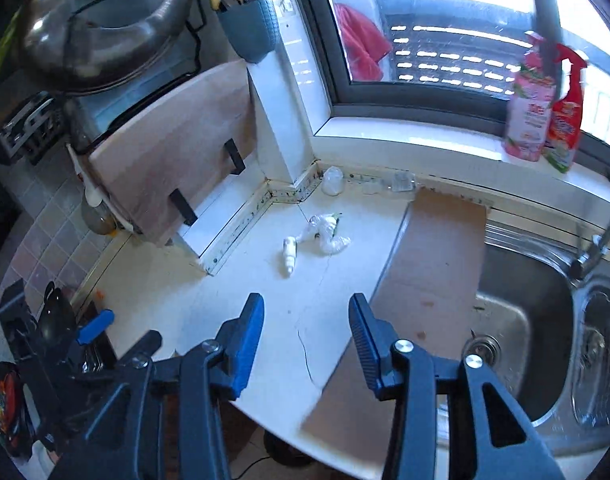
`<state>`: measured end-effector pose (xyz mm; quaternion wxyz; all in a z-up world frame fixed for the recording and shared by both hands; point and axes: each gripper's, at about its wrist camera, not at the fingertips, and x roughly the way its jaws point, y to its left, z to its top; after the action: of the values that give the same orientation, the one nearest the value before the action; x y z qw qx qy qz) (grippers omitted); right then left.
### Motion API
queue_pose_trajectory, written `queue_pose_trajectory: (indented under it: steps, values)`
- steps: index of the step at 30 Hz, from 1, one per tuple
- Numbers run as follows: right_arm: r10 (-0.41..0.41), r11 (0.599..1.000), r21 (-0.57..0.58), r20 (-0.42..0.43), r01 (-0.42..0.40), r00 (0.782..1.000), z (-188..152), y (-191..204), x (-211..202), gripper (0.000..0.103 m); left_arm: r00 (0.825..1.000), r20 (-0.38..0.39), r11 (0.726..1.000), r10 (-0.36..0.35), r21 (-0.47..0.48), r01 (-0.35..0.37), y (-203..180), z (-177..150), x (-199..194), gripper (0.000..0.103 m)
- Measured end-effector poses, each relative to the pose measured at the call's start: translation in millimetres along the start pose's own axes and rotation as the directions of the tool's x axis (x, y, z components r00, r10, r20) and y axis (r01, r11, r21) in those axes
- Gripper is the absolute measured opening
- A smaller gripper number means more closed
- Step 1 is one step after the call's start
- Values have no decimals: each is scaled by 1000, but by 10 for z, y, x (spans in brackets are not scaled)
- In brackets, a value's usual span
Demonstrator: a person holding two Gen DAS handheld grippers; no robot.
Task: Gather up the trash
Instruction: 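Grasp the white dropper bottle with the left tool while the right tool grasps clear plastic wrap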
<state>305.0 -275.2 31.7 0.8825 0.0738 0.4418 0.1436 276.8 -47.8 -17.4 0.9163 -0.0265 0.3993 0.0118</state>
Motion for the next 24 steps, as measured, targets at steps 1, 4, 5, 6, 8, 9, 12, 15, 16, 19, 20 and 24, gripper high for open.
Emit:
queue_pose_trajectory:
  steps: [1,4,5,6,8,9,12,15,16,19,20,24]
  values:
    - [13,1000,7,-19,-13,1000,103,-68,194,44,1000,-26,1000,11,-4,-11,-39,80,201,101]
    - [58,998,35,-80,-55,995,300,-229,727,44,997,-77,999,-5,-41,2,-124,237,671,101]
    - [68,997,46,-98,-64,993,331,-286,889,44,996,-94,998,-14,-66,8,-146,275,837,101]
    - [80,996,60,-122,-73,989,373,-344,1106,44,993,-118,996,-1,-89,-10,-169,314,1019,101]
    - [99,993,83,-163,-86,982,415,-423,1470,44,987,-158,993,38,-101,-54,-208,376,1329,101]
    - [111,991,97,-184,-94,977,433,-462,1673,44,983,-172,993,58,-95,-75,-230,413,1513,101]
    - [131,986,129,-222,-103,966,448,-508,2160,44,977,-176,990,117,-60,-129,-286,494,1861,101]
    - [135,983,155,-250,-98,959,460,-531,2594,44,971,-198,989,135,-23,-143,-329,561,2185,101]
    - [135,982,160,-255,-96,957,468,-535,2703,44,969,-205,989,139,-13,-144,-353,569,2268,101]
    - [127,982,172,-266,-82,956,486,-534,3011,44,963,-230,990,137,-5,-142,-385,586,2536,101]
    - [122,982,173,-268,-77,956,491,-531,3098,44,963,-238,991,126,-10,-132,-389,598,2612,101]
    - [112,983,171,-270,-67,956,525,-540,3324,44,959,-268,995,89,-14,-96,-400,582,2813,101]
